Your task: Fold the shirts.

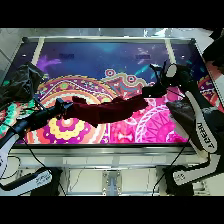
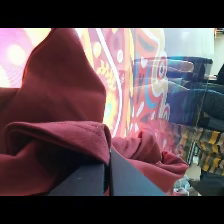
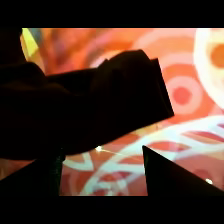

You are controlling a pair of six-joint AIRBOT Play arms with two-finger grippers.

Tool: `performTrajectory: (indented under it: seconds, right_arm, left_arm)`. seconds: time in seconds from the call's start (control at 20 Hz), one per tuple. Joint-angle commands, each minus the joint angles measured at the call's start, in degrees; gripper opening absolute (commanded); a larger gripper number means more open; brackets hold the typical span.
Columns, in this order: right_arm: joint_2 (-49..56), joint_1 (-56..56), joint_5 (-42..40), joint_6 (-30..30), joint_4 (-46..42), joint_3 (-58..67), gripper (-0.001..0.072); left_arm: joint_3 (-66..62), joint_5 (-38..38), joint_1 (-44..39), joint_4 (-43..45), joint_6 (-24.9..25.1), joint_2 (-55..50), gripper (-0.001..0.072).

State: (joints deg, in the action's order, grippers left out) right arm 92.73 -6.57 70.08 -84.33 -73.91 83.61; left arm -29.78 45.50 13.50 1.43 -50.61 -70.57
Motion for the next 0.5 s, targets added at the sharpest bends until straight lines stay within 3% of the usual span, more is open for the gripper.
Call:
performTrajectory:
  seconds: [0.0, 0.15, 0.2, 0.3, 0.45]
  right_arm:
    - [3.10, 0.04, -12.92, -0.04, 5.51, -1.81, 0.0554]
    - [5.92, 0.02, -13.09, 0.02, 6.49, -1.81, 0.0546]
    - [6.82, 0.02, -11.89, 0.13, 6.60, -1.81, 0.0507]
    - [7.39, 0.04, -10.45, 2.69, 6.58, -1.81, 0.0014]
    - [6.40, 0.11, -7.17, 4.70, 6.19, 1.31, 0.0017]
  left_arm:
    - [-0.07, 1.01, 0.00, -0.02, 0.09, 0.04, 0.0013]
    - [-0.07, 1.01, 0.00, 0.00, 0.11, 0.04, 0.0013]
    - [-0.07, 1.01, 0.00, 0.00, 0.11, 0.04, 0.0013]
    - [-0.07, 1.03, 0.02, -0.02, 0.09, 0.09, 0.0012]
    - [-1.16, 2.25, 0.72, 0.00, 0.09, 2.27, 0.0012]
